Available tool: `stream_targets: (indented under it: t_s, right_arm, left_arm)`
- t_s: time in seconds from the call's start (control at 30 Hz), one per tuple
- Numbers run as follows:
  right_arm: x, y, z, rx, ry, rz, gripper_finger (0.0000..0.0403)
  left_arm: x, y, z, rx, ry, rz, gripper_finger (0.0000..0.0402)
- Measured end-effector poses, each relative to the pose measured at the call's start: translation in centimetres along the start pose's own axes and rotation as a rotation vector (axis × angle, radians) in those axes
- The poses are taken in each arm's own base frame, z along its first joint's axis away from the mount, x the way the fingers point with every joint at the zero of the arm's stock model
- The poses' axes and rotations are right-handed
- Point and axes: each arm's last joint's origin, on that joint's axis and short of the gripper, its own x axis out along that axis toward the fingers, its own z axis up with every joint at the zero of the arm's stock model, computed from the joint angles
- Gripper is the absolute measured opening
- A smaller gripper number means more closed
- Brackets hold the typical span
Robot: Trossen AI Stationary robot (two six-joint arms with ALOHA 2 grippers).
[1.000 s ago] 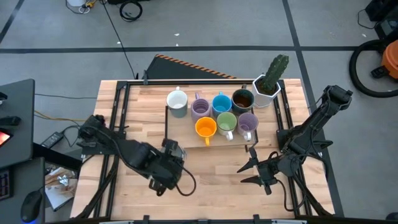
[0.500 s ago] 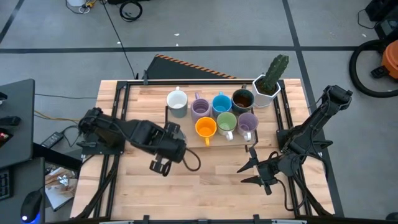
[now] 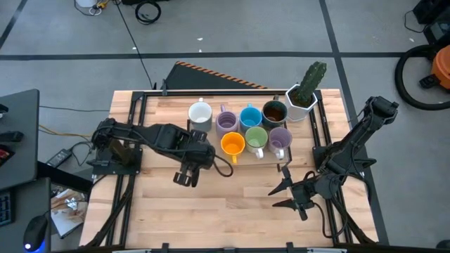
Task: Place coffee mugs
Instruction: Put the white mug on the shelf
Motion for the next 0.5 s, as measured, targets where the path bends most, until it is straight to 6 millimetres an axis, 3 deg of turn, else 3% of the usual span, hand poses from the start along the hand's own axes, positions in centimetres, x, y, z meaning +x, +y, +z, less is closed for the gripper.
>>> stream_targets:
  t_s: [0.33,0.5]
  right_arm:
    - [0.0,0.0,0.3,0.008,-0.024,0.001,0.0189]
    - [0.0,0.0,0.4,0.013,-0.038,0.006,0.0189]
  left_arm:
    - [0.8,2.3,0.1,-0.012,-0.009,-0.034,0.0034]
    - [2.3,2.9,0.5,-0.015,0.044,-0.058,0.0036]
